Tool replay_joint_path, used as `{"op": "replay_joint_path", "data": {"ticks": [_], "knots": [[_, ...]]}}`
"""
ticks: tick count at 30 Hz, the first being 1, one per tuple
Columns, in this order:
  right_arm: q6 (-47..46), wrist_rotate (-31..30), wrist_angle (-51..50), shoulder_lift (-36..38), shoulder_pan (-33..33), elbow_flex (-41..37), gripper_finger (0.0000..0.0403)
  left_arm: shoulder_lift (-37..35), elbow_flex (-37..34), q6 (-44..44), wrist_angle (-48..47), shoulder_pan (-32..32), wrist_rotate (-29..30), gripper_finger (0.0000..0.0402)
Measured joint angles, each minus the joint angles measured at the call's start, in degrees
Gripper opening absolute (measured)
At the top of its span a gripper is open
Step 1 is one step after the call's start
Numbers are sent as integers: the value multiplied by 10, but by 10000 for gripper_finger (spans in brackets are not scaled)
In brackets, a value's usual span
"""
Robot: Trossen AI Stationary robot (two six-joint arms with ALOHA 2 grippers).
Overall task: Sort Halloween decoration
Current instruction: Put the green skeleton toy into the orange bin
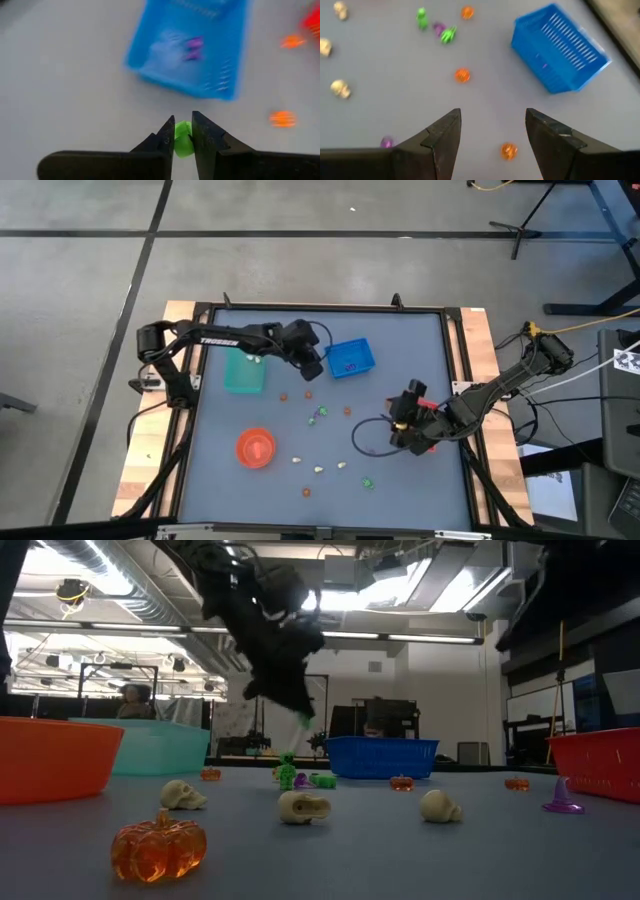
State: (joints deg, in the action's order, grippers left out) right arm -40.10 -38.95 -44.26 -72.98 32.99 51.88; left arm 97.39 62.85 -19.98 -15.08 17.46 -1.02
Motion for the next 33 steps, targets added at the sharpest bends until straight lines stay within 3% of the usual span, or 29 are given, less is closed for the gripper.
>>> {"op": "replay_joint_path", "data": {"ticks": [6,18,33], "knots": [[31,-77,43,0,0,0,221,-1,0,-52,134,-27,-86,31],[185,-235,172,0,0,0,221,-1,0,-69,367,-113,-92,31],[475,-230,415,0,0,0,221,-1,0,-69,513,-159,-90,31]]}}
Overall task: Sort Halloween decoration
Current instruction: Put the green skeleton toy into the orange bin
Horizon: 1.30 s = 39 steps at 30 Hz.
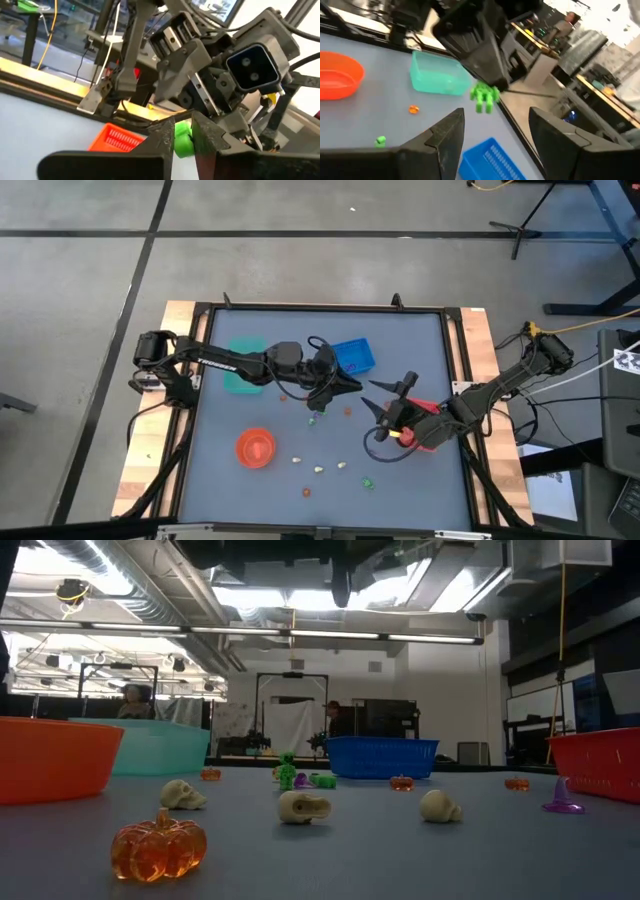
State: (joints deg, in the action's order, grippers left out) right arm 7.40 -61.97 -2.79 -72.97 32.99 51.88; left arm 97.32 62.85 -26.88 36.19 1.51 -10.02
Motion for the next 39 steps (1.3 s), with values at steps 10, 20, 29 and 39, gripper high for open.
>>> {"op": "replay_joint_path", "data": {"ticks": [10,20,29,39], "knots": [[36,15,69,0,0,0,221,0,0,0,31,-10,0,31],[36,16,78,0,0,0,221,0,0,0,73,-28,5,31],[64,66,117,0,0,0,221,0,0,0,69,-31,16,31],[83,66,137,0,0,0,220,0,0,0,69,-31,16,31]]}}
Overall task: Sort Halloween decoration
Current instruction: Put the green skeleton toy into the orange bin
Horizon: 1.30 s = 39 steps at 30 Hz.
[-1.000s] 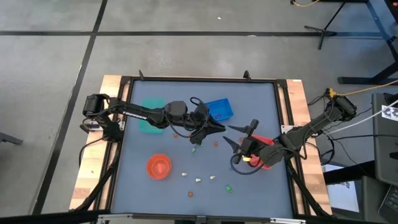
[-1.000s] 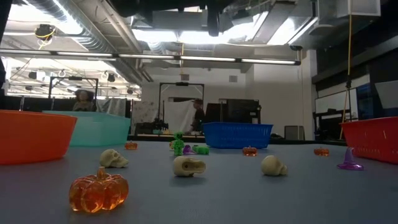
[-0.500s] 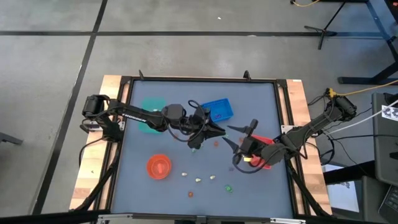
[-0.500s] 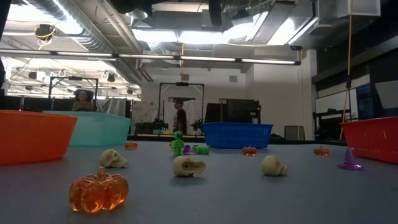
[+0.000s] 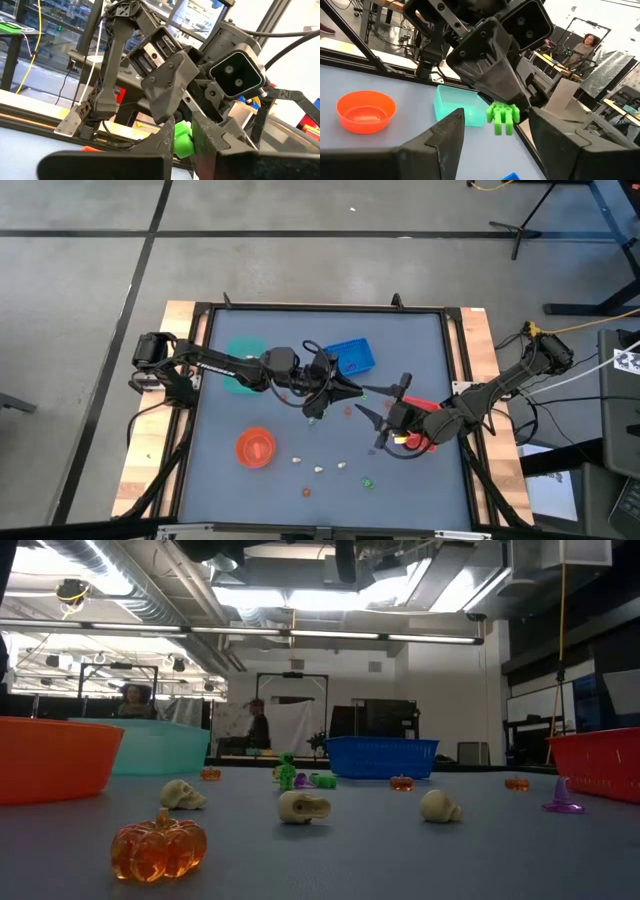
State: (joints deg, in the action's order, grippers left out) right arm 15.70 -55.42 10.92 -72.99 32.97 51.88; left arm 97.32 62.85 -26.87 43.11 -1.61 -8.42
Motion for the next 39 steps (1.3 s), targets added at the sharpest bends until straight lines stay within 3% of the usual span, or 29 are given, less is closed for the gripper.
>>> {"op": "replay_joint_path", "data": {"ticks": [16,28,39], "knots": [[1,0,1,0,0,0,214,0,0,0,0,0,0,31],[1,-3,1,0,0,0,106,0,0,0,0,0,-1,31],[1,-3,0,0,0,0,70,0,0,0,-1,0,-1,31]]}}
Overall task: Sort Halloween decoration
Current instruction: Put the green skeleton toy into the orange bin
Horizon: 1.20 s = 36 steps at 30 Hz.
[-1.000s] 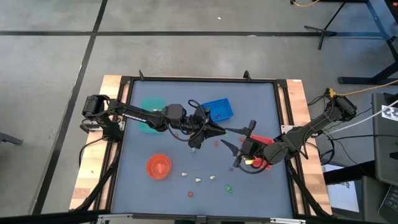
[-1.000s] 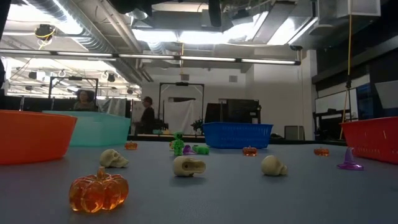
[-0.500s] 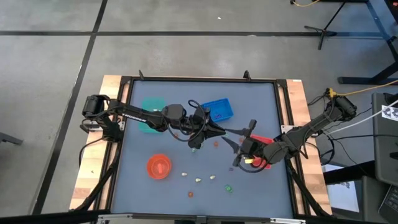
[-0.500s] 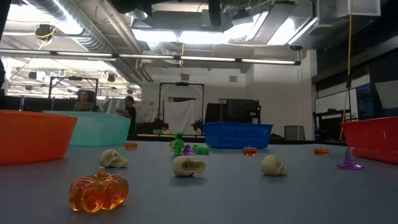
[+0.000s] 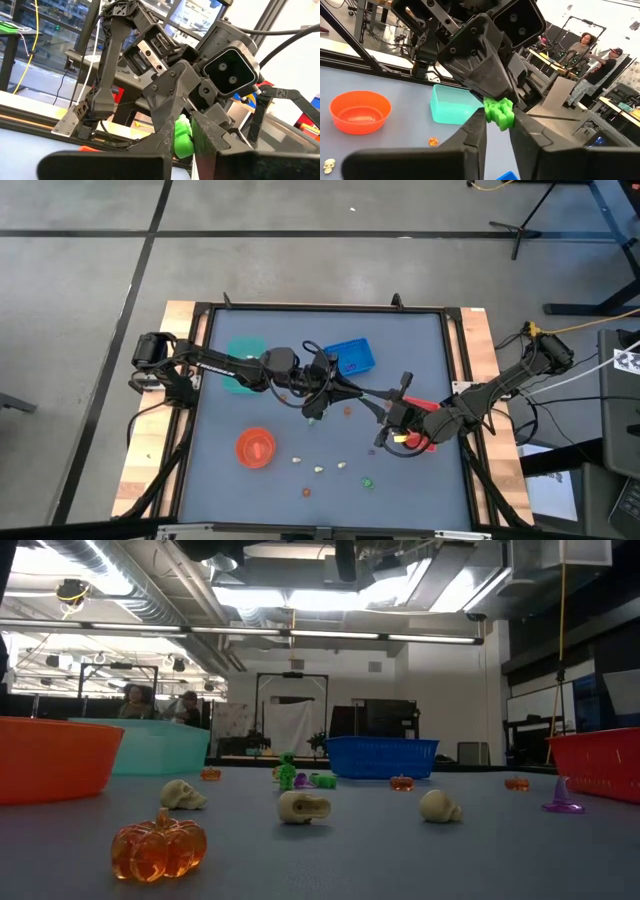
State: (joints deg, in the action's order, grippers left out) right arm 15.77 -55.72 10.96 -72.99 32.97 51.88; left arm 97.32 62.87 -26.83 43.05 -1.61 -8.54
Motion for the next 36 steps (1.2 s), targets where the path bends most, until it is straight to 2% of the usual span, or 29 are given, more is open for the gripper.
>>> {"op": "replay_joint_path", "data": {"ticks": [20,30,36], "knots": [[0,3,0,0,0,0,65,0,0,7,-1,0,1,45],[0,-3,-3,0,0,0,65,0,1,6,-1,-6,13,129],[-26,-6,-27,0,1,0,65,0,1,6,-18,-6,15,146]]}}
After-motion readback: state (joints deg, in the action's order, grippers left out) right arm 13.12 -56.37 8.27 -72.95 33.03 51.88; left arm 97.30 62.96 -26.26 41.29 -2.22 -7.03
